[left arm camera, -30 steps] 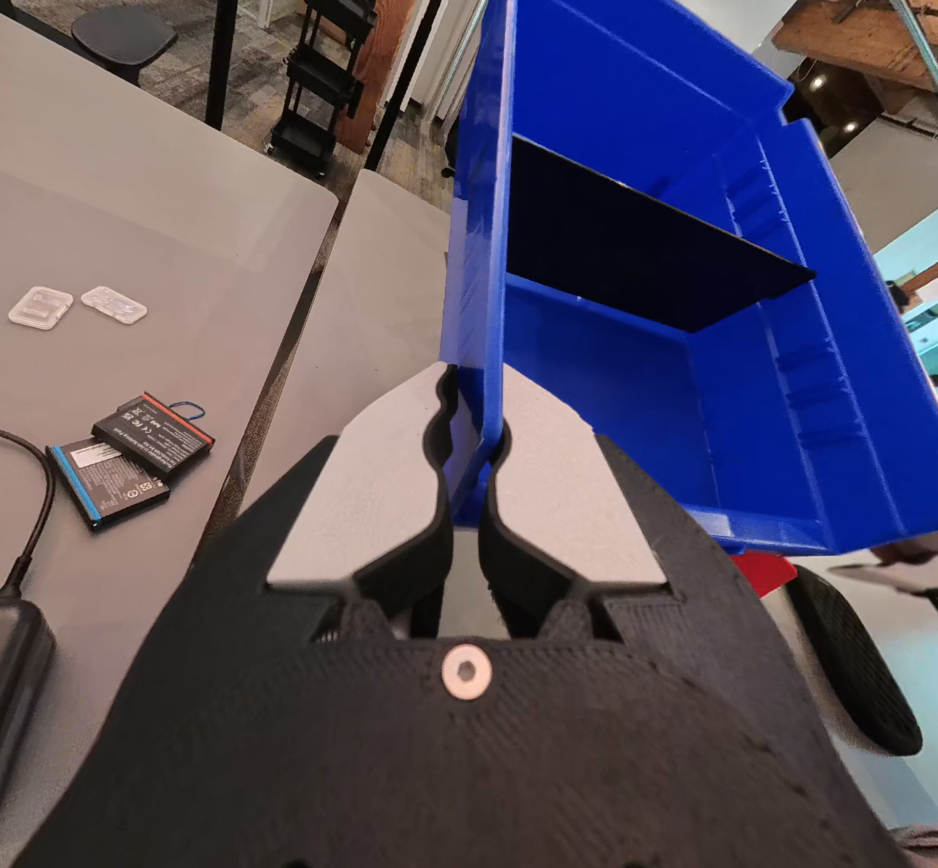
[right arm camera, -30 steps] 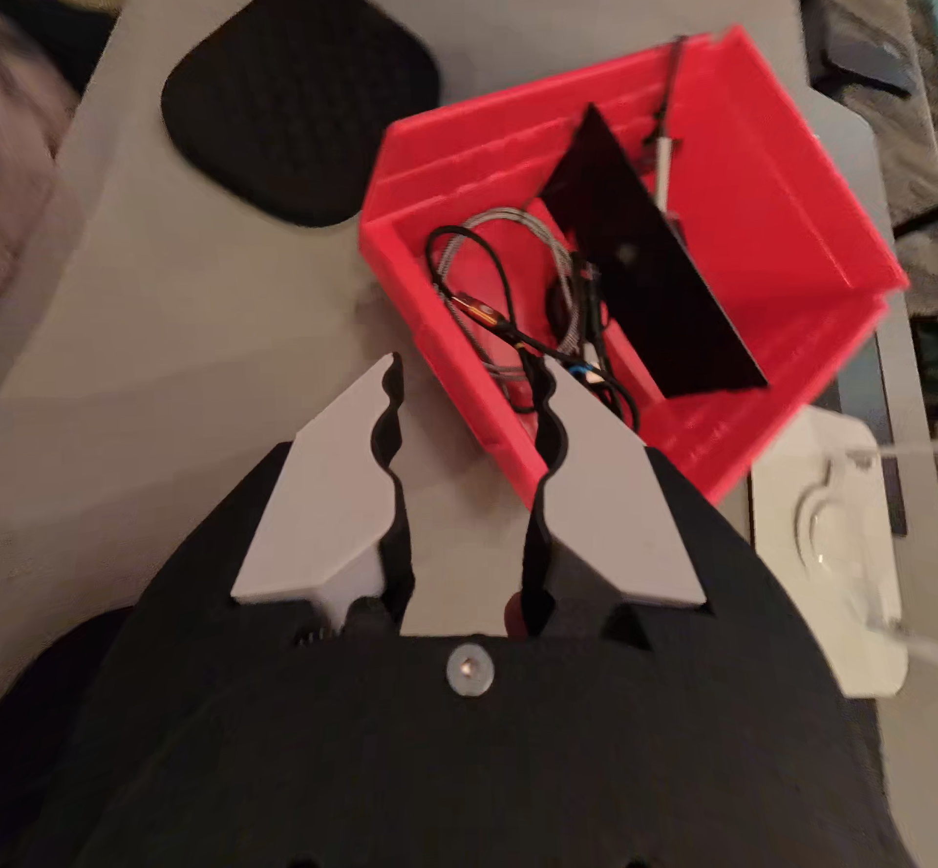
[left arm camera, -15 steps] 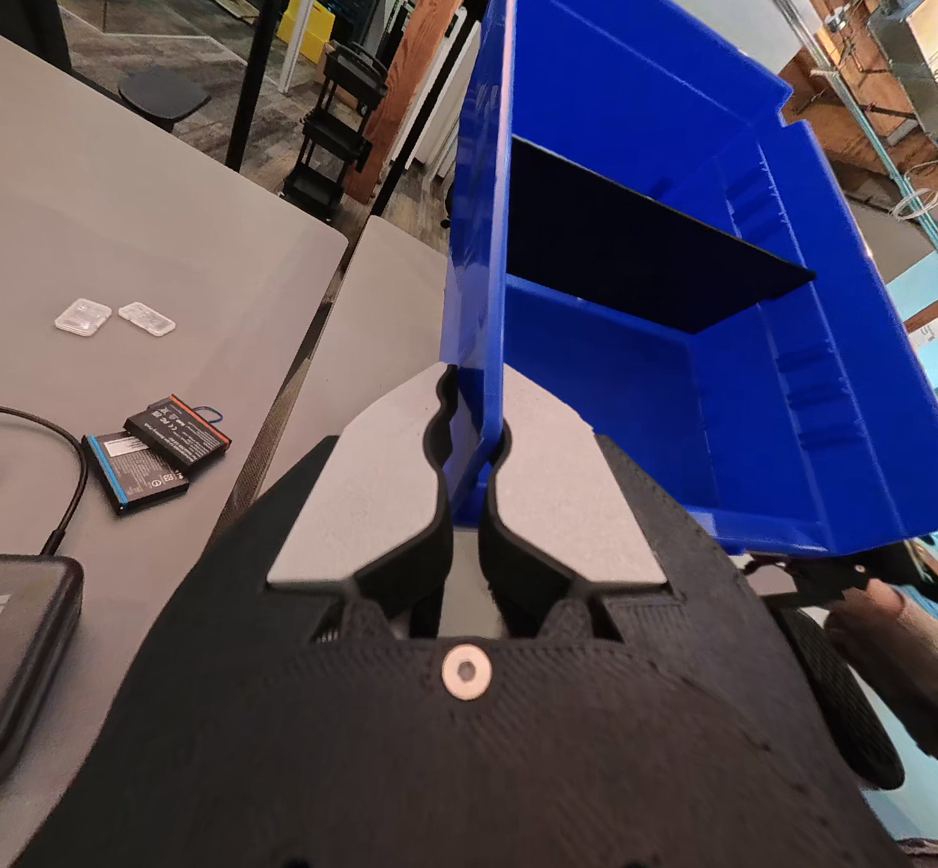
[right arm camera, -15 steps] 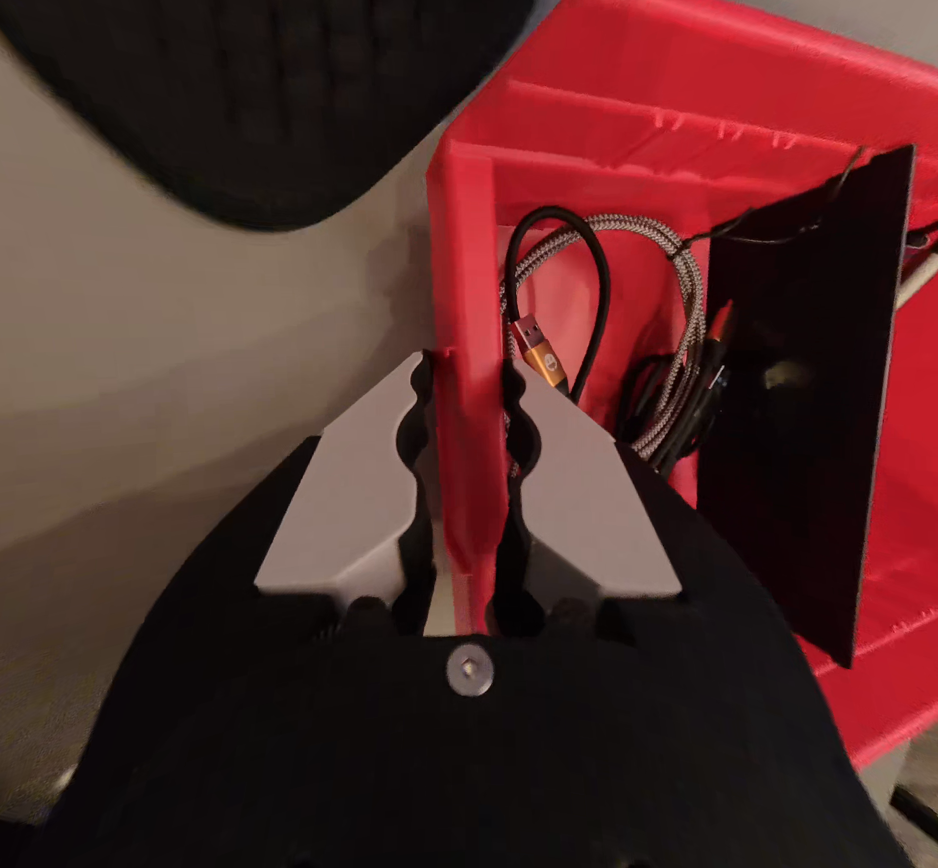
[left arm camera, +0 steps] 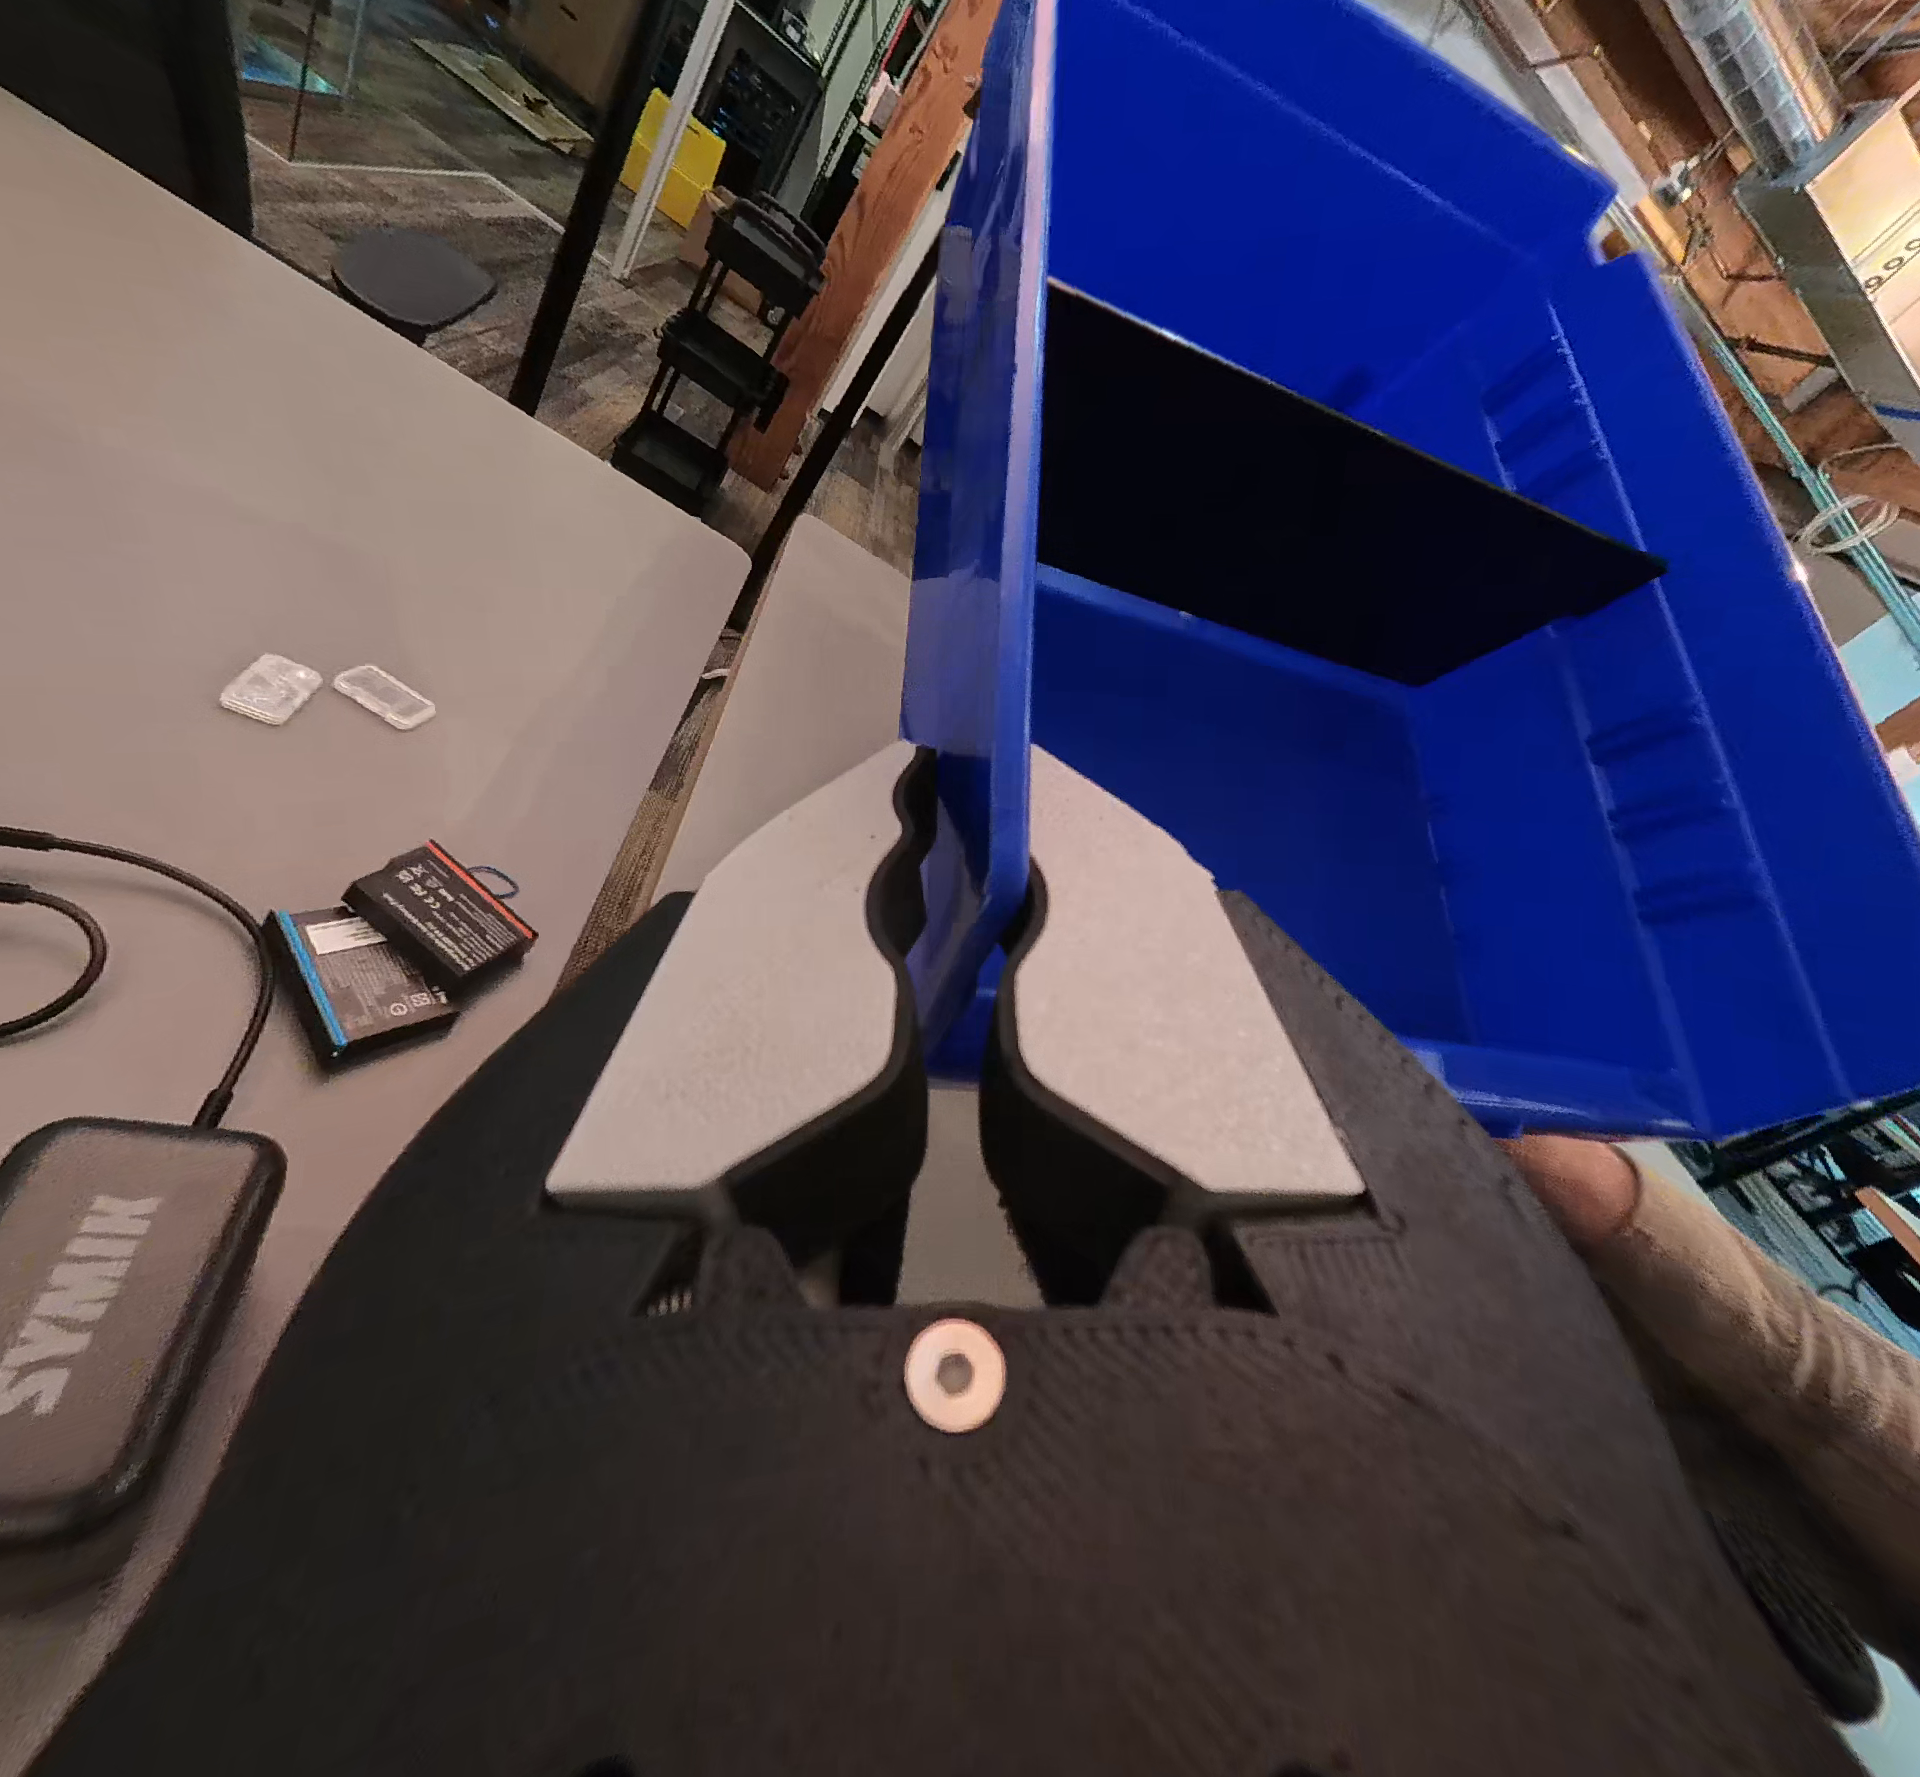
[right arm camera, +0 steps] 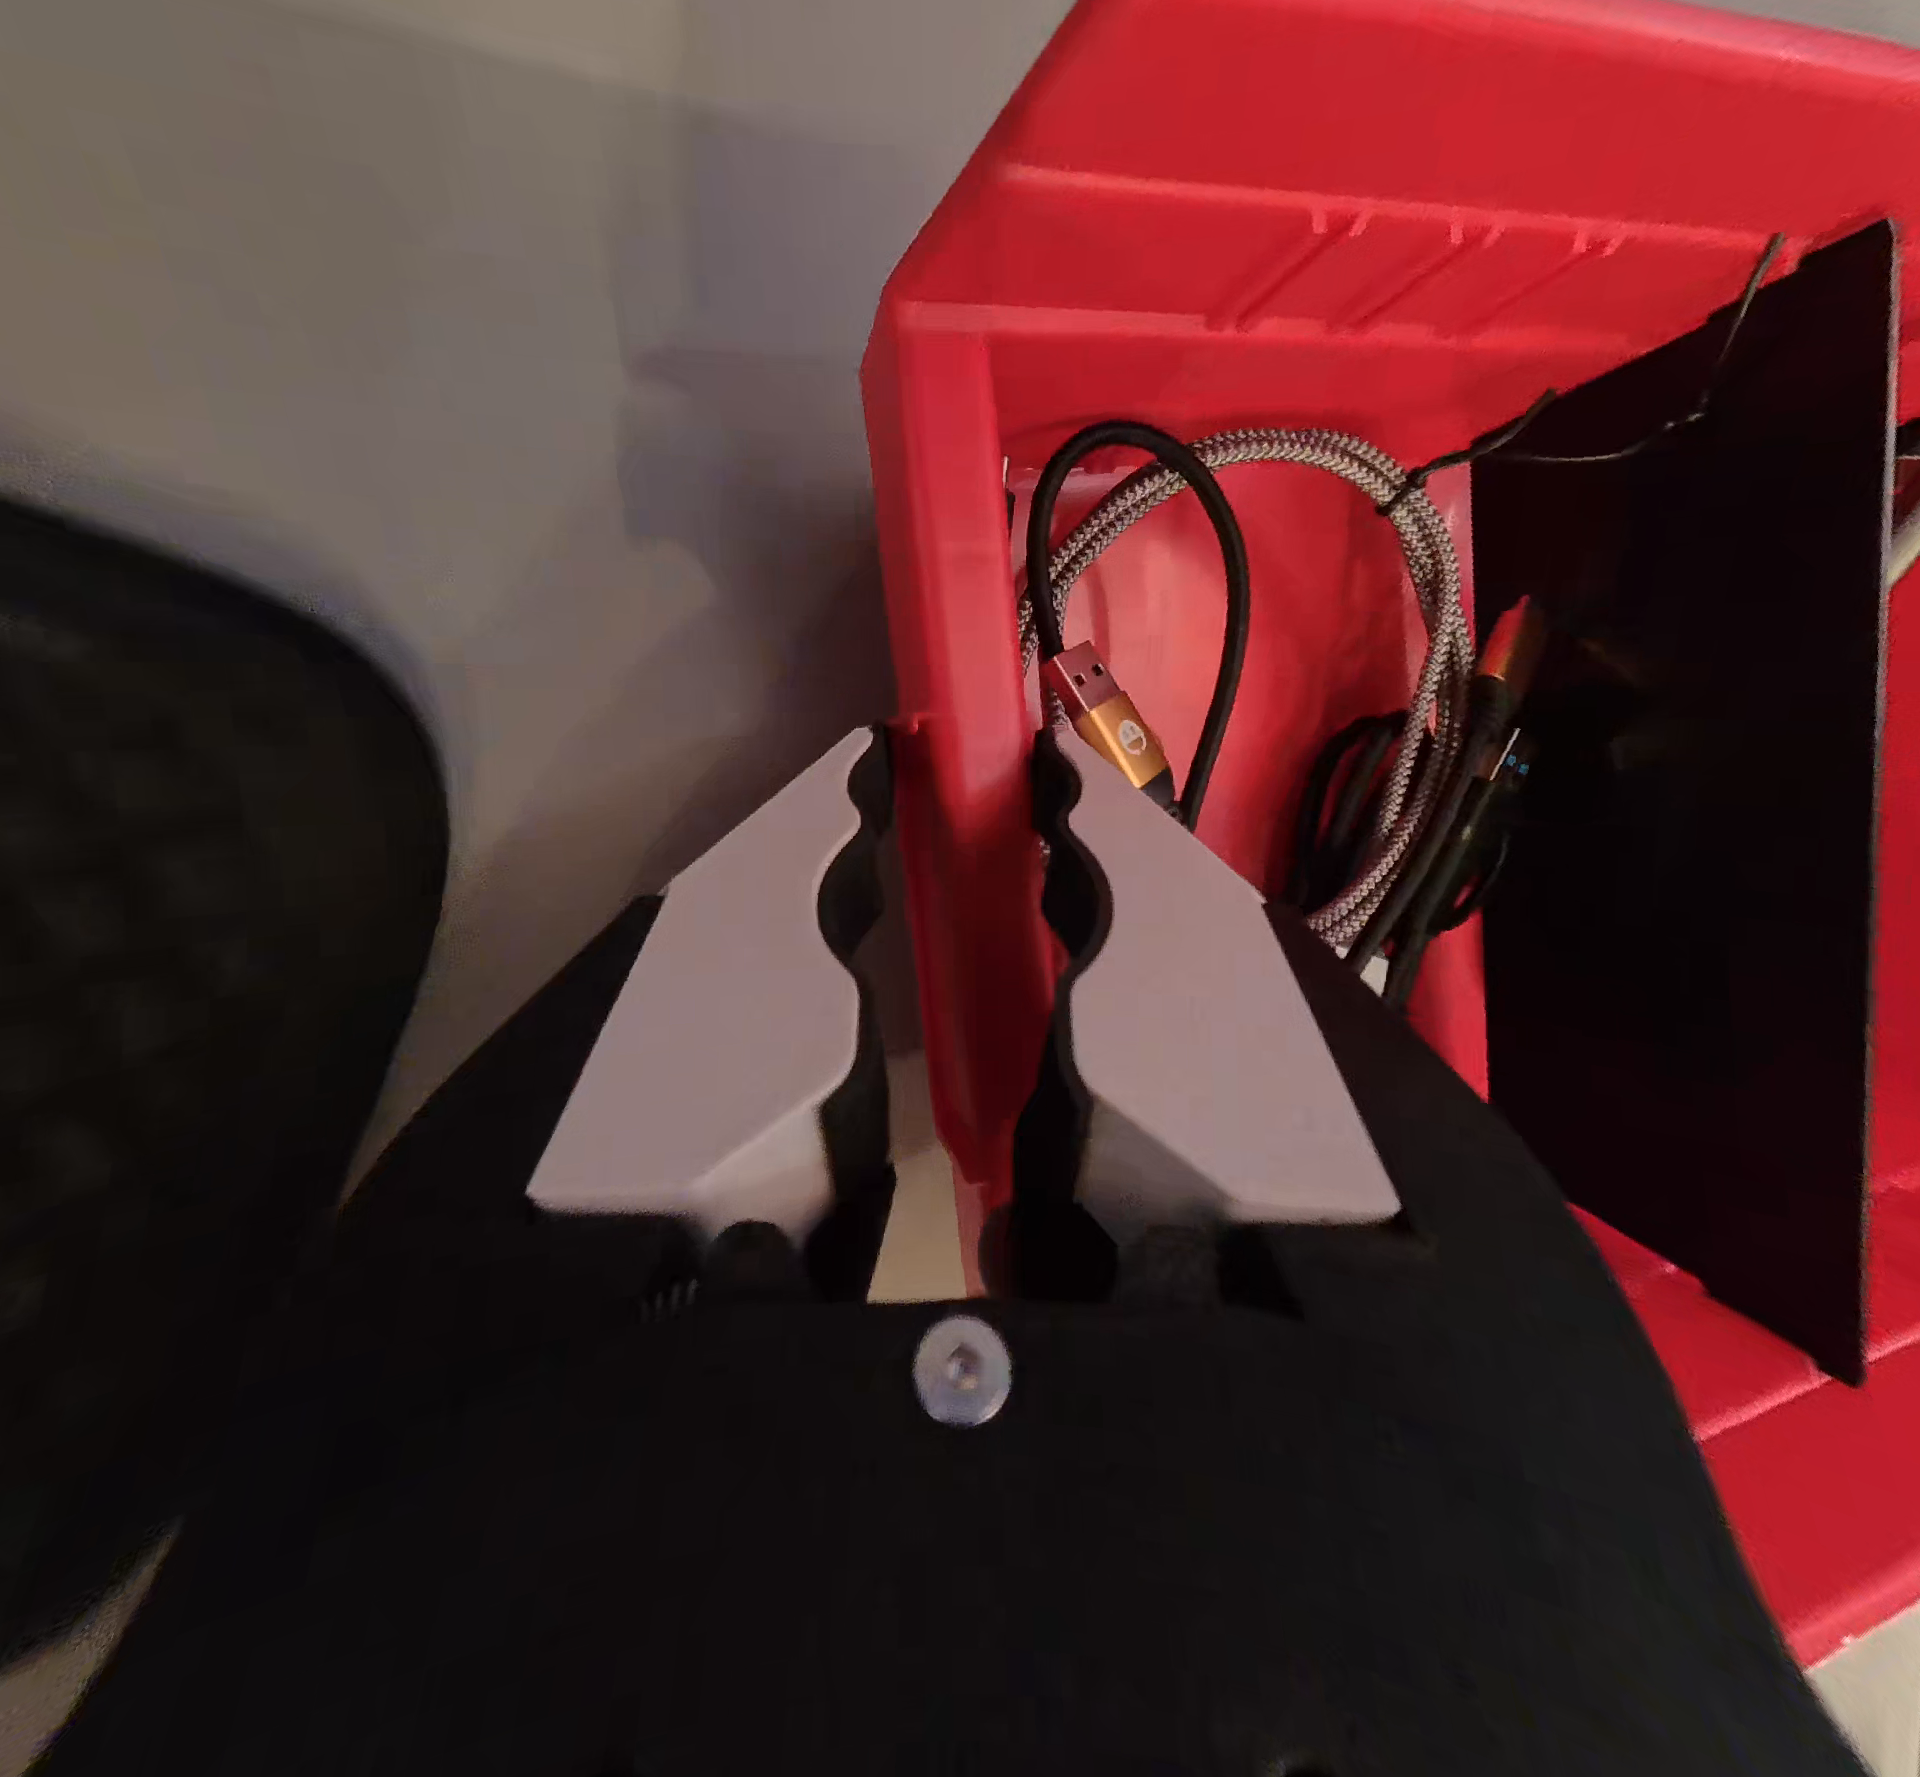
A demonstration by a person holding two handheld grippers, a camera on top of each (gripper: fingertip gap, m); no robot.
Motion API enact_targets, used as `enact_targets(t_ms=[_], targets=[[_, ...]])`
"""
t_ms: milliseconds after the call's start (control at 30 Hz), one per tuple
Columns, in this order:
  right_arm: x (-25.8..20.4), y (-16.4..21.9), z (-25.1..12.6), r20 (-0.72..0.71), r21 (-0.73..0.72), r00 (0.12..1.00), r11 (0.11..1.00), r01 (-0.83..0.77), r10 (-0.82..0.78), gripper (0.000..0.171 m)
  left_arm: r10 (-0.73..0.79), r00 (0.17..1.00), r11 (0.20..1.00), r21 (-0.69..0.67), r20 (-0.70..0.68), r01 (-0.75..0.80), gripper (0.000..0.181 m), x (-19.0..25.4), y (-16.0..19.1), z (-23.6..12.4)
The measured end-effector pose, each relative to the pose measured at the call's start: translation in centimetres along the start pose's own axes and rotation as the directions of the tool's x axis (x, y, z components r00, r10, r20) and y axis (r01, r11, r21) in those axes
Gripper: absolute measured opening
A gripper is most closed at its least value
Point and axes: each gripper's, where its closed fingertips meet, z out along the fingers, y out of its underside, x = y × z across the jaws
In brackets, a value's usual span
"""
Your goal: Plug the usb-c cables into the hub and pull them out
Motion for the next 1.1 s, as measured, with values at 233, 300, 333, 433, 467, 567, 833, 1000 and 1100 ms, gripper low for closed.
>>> enact_targets(t_ms=[233,300,333,433,467,567,833,1000,1100], targets=[[1.9,-5.4,3.9,-0.014,-0.015,0.998,0.998,-0.063,0.063,0.024,0.003,1.000,0.999,0.052,0.001,-0.003,0.008,-0.9,-1.9,-1.7],[2.2,-6.8,4.7,-0.008,-0.010,0.994,0.994,-0.109,0.109,0.024,0.006,1.000,0.998,0.055,0.011,-0.007,0.008,-1.2,-2.2,-2.0],[2.2,-7.6,5.0,0.000,0.001,0.991,0.991,-0.131,0.131,0.024,0.009,1.000,0.998,0.056,0.017,-0.010,0.008,-1.4,-2.3,-2.1],[1.9,-9.4,5.4,0.034,0.044,0.985,0.985,-0.168,0.167,0.034,0.010,1.000,0.998,0.057,0.021,-0.011,0.008,-1.6,-2.3,-2.2],[1.6,-9.9,5.1,0.057,0.060,0.982,0.981,-0.184,0.180,0.042,0.013,1.000,0.998,0.057,0.020,-0.014,0.008,-1.6,-2.3,-2.2],[0.9,-10.3,2.7,0.109,0.142,0.974,0.966,-0.215,0.200,0.045,0.024,1.000,0.998,0.057,0.012,-0.025,0.008,-1.2,-2.5,-2.2],[2.8,-1.7,-8.1,0.168,0.257,0.934,0.901,-0.350,0.315,0.046,0.068,0.996,0.998,0.006,-0.051,-0.068,0.008,2.8,-1.1,0.1],[2.9,4.1,-19.7,0.160,0.523,0.920,0.759,-0.387,0.359,0.059,0.078,0.986,0.994,-0.068,-0.149,-0.089,0.007,8.7,1.8,3.9],[1.7,8.2,-25.9,0.164,0.660,0.897,0.631,-0.409,0.410,0.071,0.095,0.971,0.985,-0.117,-0.219,-0.123,0.008,13.7,4.2,7.1]])
